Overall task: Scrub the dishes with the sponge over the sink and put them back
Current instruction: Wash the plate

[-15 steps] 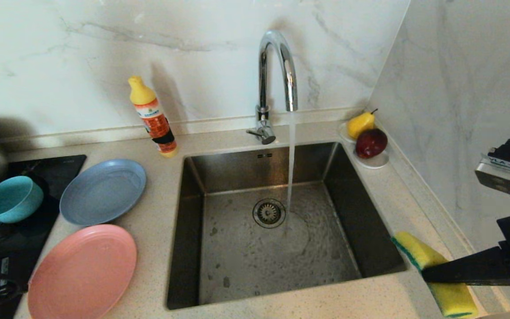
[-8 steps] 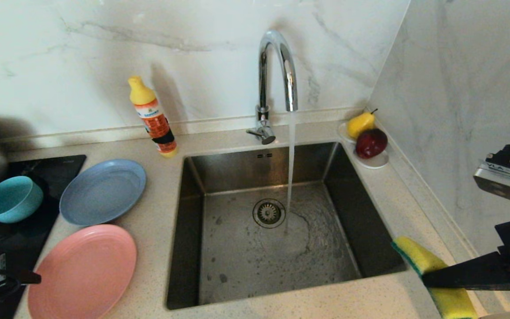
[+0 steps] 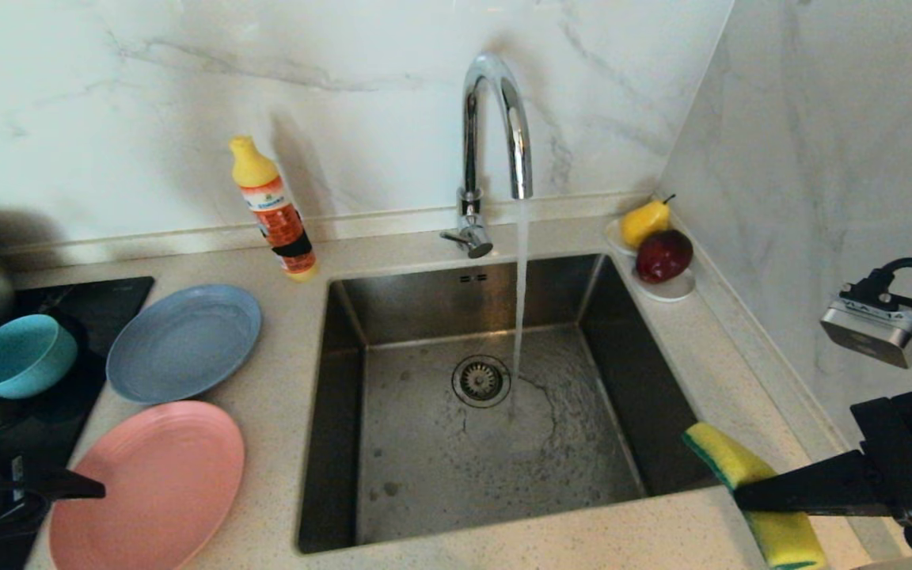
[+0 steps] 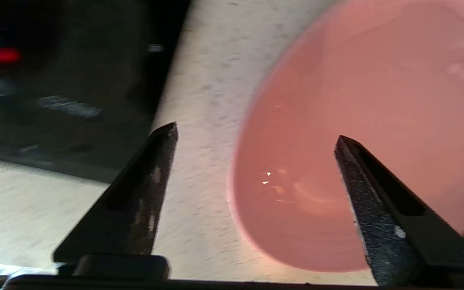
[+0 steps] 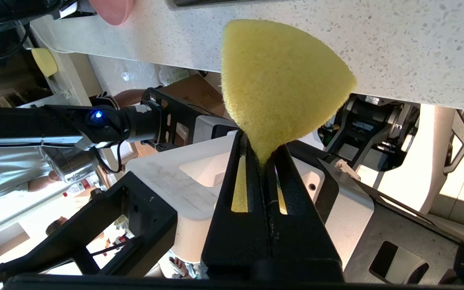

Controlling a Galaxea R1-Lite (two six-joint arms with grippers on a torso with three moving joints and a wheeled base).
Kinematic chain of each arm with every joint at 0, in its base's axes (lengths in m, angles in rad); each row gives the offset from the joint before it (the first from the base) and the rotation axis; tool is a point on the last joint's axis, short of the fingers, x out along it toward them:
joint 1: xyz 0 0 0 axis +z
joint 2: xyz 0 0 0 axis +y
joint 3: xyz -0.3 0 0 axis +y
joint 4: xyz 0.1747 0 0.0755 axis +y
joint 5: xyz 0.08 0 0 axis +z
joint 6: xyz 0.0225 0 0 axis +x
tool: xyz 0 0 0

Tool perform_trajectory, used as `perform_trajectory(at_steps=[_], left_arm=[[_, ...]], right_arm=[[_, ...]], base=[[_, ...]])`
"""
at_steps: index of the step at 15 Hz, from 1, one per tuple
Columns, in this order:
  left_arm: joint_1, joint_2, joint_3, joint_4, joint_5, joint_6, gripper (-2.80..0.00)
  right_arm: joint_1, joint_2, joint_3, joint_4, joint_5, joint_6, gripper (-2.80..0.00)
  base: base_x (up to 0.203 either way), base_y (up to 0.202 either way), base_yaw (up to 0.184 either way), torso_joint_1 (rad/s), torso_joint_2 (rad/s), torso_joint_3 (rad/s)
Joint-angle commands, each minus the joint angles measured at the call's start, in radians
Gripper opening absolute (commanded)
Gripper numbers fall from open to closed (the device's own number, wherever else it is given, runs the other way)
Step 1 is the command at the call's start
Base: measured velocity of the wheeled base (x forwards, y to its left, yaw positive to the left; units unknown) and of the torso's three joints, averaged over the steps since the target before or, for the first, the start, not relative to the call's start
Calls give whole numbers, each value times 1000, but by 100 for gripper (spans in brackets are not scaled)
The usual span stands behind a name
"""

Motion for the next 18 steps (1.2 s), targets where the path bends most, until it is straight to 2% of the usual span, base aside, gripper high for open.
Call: perform_trajectory(at_steps=[1,7,13,14,18], left_arm=[[6,30,2,1,-38,-8,0],[4,28,29,0,-135,-23,0],[4,57,22,-6,-122,-10,0],[4,61,21,-6,-119,-8,-280],[1,67,21,-3,-71,17,-280]], right_arm=[[0,5,2,3,3,3,-280],[-5,8,19,-29,4,3,-280],[-5,23,40,-35,4,4,-280],[-5,24,44,-39,4,4,-280],[-6,47,34,-77,3,2,-280]], base=[[0,0,0,0,0,0],[0,0,0,0,0,0],[0,0,0,0,0,0],[0,0,0,0,0,0],[0,0,0,0,0,0]])
